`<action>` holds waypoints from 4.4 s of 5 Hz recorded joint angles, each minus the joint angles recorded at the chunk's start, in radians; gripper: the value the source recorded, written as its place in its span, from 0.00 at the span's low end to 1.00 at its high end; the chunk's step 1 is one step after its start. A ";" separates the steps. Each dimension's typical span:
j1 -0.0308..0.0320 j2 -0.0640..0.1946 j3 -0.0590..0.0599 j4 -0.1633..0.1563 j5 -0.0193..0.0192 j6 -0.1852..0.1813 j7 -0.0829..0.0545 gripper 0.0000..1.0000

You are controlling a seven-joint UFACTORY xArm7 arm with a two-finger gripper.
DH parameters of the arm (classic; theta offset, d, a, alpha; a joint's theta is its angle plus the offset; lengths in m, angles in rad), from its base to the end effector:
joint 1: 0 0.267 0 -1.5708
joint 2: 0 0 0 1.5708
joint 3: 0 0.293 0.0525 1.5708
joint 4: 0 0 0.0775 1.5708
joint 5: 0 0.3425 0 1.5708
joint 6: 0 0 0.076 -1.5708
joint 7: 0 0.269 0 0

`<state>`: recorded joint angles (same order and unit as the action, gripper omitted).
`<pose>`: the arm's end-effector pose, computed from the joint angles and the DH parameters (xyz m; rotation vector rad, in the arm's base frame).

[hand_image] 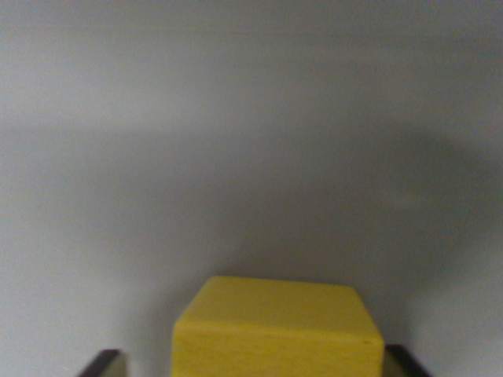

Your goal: Pick yellow cube

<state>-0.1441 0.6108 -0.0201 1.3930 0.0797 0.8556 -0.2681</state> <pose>0.5581 -0.0810 0.0150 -3.0779 -0.0810 0.0945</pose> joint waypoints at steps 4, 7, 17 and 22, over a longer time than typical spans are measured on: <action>-0.0001 -0.002 0.000 0.008 -0.0002 0.010 0.001 1.00; -0.0003 -0.010 0.000 0.035 -0.0011 0.045 0.002 1.00; -0.0014 -0.047 -0.002 0.164 -0.0052 0.211 0.012 1.00; -0.0020 -0.067 -0.003 0.233 -0.0074 0.299 0.016 1.00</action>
<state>-0.1461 0.5437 -0.0226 1.6255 0.0723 1.1548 -0.2517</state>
